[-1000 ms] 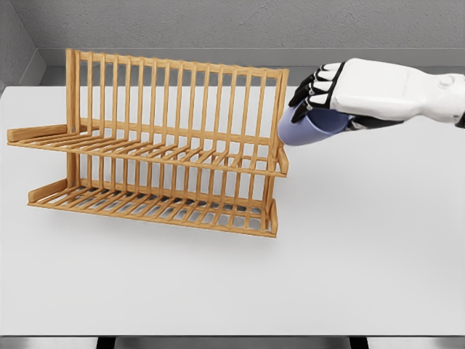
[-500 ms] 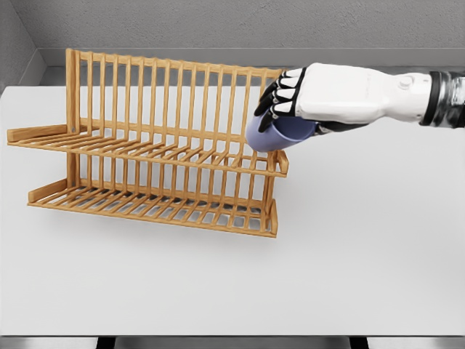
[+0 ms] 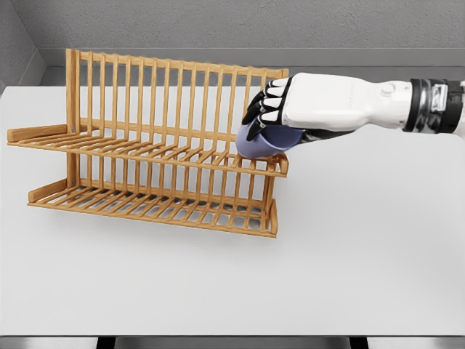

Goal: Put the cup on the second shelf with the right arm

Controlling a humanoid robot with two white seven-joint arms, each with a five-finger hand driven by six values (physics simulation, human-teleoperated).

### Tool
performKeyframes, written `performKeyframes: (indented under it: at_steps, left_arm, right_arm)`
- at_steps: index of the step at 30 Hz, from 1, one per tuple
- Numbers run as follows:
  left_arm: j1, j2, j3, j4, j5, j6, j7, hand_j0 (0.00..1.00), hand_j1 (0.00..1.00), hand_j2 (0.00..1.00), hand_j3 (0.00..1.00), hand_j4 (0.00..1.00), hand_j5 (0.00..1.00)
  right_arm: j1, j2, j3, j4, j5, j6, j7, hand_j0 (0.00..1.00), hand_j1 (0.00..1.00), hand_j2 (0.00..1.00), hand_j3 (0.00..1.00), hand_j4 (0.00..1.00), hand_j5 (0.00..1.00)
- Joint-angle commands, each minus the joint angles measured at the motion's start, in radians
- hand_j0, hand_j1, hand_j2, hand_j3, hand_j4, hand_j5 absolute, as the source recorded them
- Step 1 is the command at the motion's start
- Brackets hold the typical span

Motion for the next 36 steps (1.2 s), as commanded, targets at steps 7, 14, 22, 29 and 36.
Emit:
performKeyframes:
  at_steps: [7,14,22,29,36]
  left_arm:
    - [0.000,0.000,0.000,0.000,0.000,0.000,0.000,1.00,1.00,1.00,1.00,1.00,1.00]
    - [0.000,0.000,0.000,0.000,0.000,0.000,0.000,1.00,1.00,1.00,1.00,1.00,1.00]
    - [0.000,0.000,0.000,0.000,0.000,0.000,0.000,1.00,1.00,1.00,1.00,1.00,1.00]
    - [0.000,0.000,0.000,0.000,0.000,0.000,0.000,1.00,1.00,1.00,1.00,1.00,1.00]
    - [-0.002,0.000,0.000,0.000,0.000,0.000,0.000,1.00,1.00,1.00,1.00,1.00,1.00]
  right_arm:
    - [-0.002,0.016,0.044,0.000,0.007,0.029,0.002,0.62,0.62,0.62,0.62,0.62,0.62]
    - [0.000,0.022,0.059,0.000,0.023,0.069,0.002,0.68,0.68,0.68,0.68,0.68,0.68]
    - [0.002,0.022,0.059,0.000,0.022,0.069,0.002,1.00,1.00,1.00,1.00,1.00,1.00]
    - [0.009,-0.040,-0.085,-0.002,0.019,0.049,0.002,1.00,1.00,1.00,1.00,1.00,1.00]
    - [0.227,-0.195,-0.480,0.000,0.008,-0.021,0.002,1.00,1.00,1.00,1.00,1.00,1.00]
